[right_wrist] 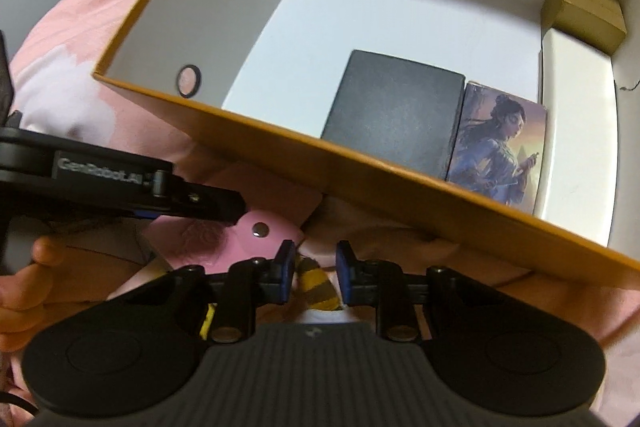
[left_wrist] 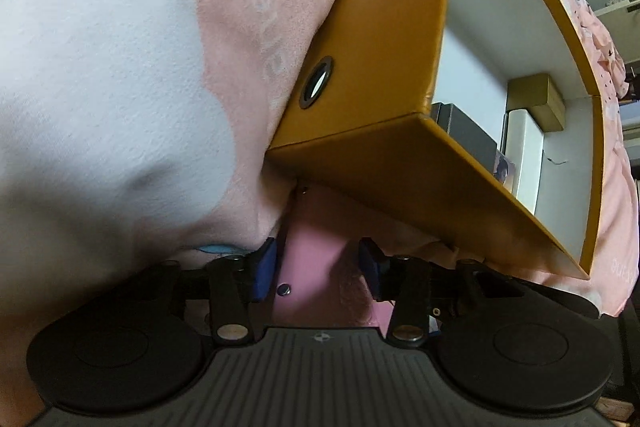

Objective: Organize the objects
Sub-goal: 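Reach the left gripper toward the pink wallet while the right gripper reaches the blue plush keychain, then grasp the pink wallet by its edge with the left gripper and lift it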

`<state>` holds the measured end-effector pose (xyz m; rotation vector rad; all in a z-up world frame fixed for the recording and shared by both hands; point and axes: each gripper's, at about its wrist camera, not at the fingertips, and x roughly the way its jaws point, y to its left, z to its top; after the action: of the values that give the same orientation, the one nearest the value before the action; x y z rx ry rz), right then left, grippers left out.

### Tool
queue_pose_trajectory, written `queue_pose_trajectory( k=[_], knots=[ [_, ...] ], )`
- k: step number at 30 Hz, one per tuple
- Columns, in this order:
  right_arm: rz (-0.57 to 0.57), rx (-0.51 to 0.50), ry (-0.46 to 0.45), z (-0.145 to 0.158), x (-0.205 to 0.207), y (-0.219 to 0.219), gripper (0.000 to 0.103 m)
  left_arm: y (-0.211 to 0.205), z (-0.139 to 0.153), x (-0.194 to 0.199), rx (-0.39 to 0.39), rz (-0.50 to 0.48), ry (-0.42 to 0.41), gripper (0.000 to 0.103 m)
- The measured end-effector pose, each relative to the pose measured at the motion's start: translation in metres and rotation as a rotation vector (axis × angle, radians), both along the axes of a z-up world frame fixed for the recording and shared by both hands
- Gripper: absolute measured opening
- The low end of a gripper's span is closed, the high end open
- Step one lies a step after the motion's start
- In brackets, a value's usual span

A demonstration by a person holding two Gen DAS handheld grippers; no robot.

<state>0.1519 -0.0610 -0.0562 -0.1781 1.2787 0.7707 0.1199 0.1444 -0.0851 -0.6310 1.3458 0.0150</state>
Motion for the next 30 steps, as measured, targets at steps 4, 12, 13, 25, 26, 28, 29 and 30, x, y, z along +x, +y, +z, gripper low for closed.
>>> queue_pose_trajectory(
  k=[4,12,13,25,26,28,29,30],
  knots=[
    [-0.011,0.005,0.014,0.001,0.001,-0.004,0.026,-0.002,0.013,-0.012,0.002,0.022,-0.034,0.031],
    [-0.046,0.048,0.051,0.02,-0.006,-0.023,0.026,-0.004,0.057,-0.057,0.018,0.016,-0.158,0.019],
    [-0.052,0.059,0.067,0.022,-0.007,-0.025,0.026,-0.002,0.064,-0.057,0.026,0.012,-0.169,0.018],
    [-0.003,0.119,0.103,0.028,-0.032,-0.001,0.023,0.015,0.067,-0.071,-0.033,0.049,-0.176,0.017],
    [0.0,0.106,0.11,0.02,-0.03,0.004,0.02,0.017,0.066,-0.071,-0.055,0.055,-0.177,0.017],
    [0.004,0.092,0.142,0.01,-0.029,0.003,0.014,0.019,0.063,-0.068,-0.08,0.064,-0.171,0.017],
    [0.002,0.09,0.145,0.007,-0.029,0.001,0.014,0.019,0.06,-0.065,-0.092,0.069,-0.163,0.017],
    [0.0,0.089,0.145,0.006,-0.028,0.002,0.013,0.018,0.058,-0.062,-0.097,0.07,-0.157,0.019]
  ],
)
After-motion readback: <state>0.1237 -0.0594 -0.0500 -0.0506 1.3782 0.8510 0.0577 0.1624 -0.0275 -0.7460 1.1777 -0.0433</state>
